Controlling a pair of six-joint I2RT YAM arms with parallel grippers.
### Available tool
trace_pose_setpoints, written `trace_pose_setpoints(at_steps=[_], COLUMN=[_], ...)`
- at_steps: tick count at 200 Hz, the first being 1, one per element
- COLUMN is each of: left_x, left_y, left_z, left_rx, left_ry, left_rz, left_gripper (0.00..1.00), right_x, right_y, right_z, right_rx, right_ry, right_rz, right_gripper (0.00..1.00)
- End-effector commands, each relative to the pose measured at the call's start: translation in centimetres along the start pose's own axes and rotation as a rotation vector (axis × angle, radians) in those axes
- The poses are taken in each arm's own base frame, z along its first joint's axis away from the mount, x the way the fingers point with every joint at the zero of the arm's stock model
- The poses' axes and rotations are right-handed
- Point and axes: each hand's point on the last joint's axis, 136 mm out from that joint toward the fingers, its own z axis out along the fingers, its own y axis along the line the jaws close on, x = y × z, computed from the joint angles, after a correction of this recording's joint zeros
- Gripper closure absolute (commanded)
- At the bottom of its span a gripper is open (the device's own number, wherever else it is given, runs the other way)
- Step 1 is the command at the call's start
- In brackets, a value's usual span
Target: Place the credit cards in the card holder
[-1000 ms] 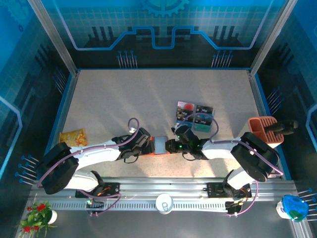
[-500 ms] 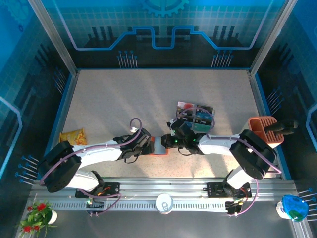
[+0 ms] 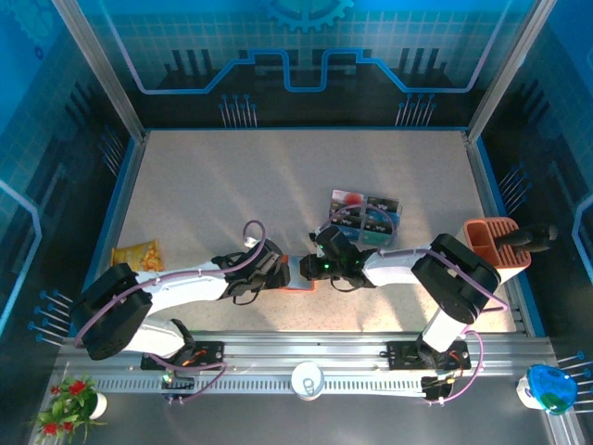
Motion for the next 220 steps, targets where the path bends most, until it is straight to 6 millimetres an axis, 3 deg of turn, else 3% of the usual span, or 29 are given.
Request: trace_pose_setpoints(at_steps=[1,82,169,220], left_x=[-0.3,0.2,-0.6,-0.9], left_y=[-0.2,0.5,-0.1,-0.5], left_z=[0.0,0.8,-0.1,-0.2], left_rx=[-0.002,-0.042,-0.009,0.002], left_ry=[-0.023,0.003,-0.033,-0.043], left_rz=[0.029,0.057,0.038,0.040], left_gripper=[0.35,0.32,0.32,0.32], right_x=[1.2,0.8,-1.5,-1.2], right_y=[-0.6,-0.1,0.6,0.2], right_z=[0.8,0.8,-2.0,-1.1], right_rx=[0.005,-0.021,-0.009,0.001], right_ry=[0.056,0.043,-0.023,0.002], right_rz=[0.016,0.031,-0.004,0.000], right_gripper=[0.85,0.85,0.86,0.87])
